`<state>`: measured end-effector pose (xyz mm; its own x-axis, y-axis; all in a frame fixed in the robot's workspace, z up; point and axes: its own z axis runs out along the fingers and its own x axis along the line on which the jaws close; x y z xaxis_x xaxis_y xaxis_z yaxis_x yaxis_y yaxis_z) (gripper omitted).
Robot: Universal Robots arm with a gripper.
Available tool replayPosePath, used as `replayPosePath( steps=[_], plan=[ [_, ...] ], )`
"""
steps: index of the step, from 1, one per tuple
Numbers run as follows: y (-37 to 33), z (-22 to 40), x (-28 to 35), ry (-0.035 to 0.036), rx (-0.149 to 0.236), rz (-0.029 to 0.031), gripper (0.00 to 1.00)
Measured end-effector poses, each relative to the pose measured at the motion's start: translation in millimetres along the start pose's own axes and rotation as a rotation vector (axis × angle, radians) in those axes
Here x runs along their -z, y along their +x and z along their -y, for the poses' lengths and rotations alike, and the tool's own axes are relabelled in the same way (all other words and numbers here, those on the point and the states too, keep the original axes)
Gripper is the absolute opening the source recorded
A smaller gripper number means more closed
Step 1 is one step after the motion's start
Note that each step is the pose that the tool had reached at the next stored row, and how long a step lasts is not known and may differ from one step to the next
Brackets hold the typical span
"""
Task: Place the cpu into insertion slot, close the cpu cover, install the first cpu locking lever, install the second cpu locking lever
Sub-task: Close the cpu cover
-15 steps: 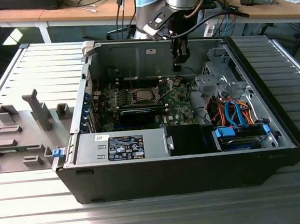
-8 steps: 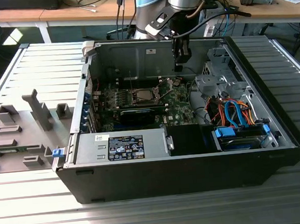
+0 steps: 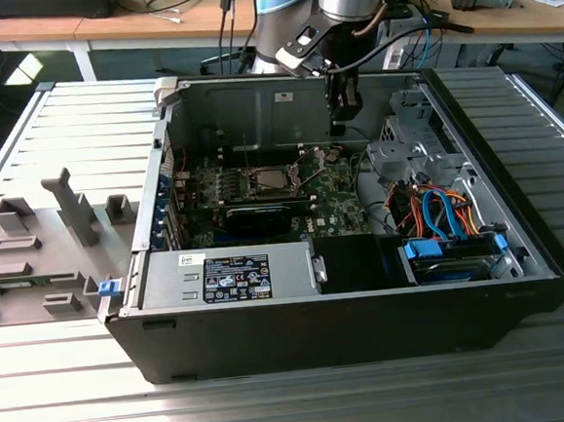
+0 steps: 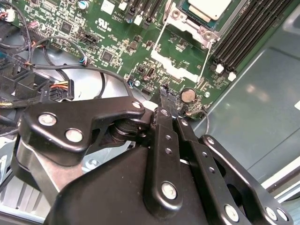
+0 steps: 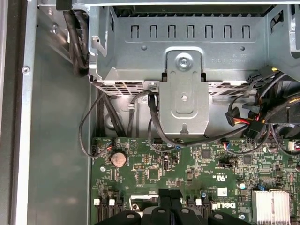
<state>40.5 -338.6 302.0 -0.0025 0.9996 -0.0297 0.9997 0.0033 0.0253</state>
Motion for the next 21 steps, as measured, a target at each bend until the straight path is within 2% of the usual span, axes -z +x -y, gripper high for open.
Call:
replayPosePath(
  steps=[21],
  plan=[
    [0.3,-1.1,-9.4,0.0007,0.000,0.0001,0.11]
  ],
)
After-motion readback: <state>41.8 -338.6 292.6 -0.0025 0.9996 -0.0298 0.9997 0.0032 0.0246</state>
